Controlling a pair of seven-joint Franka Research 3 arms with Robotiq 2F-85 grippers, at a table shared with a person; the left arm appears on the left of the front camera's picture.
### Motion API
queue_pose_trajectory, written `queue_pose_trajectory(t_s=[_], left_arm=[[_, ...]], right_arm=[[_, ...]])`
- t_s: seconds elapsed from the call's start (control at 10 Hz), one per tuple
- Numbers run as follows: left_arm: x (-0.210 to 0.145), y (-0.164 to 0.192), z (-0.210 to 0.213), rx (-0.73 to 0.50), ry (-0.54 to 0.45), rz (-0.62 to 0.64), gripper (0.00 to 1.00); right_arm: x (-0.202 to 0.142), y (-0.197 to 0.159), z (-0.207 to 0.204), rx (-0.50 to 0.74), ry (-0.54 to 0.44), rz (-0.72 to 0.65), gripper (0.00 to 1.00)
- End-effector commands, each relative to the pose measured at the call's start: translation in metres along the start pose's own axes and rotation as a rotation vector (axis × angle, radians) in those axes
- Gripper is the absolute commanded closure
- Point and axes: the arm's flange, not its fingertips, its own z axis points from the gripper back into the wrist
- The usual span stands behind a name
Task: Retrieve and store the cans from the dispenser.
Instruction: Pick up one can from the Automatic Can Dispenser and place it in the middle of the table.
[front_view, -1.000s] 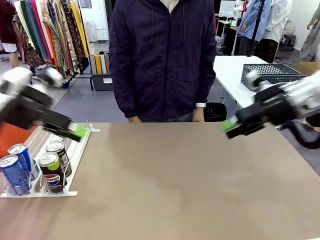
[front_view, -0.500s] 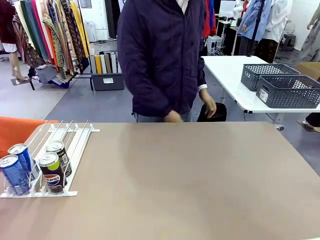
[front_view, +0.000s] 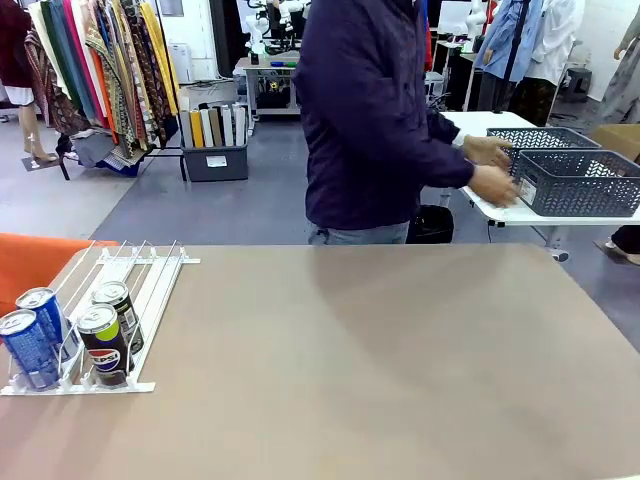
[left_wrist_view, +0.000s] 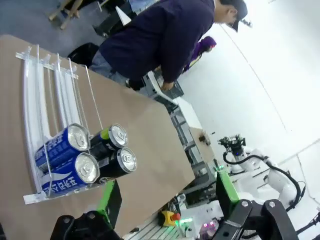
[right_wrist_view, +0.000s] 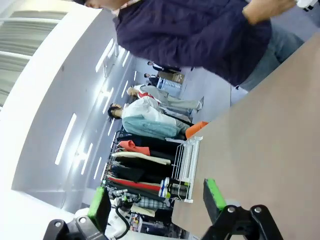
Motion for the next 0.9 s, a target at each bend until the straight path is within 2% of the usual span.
queue_pose_trajectory(t_s=[0.0, 0.4, 0.6, 0.8], left_arm=[[0.003, -0.01, 0.0, 0.003, 0.009, -0.027, 0.0], [0.002, -0.011, -0.004, 0.022, 0.03, -0.007, 0.0], [0.012, -0.053, -0.022, 0.252, 0.205, -0.114, 0.0], [0.034, -0.095, -0.077, 0.47, 0.437, -0.234, 0.0]], right_arm=[[0.001, 0.011, -0.003, 0.021, -0.007, 0.014, 0.0], [0.001, 0.011, -0.003, 0.021, -0.007, 0.014, 0.0], [0.001, 0.011, -0.003, 0.021, -0.007, 0.014, 0.0], [0.001, 0.011, -0.003, 0.021, -0.007, 0.014, 0.0]])
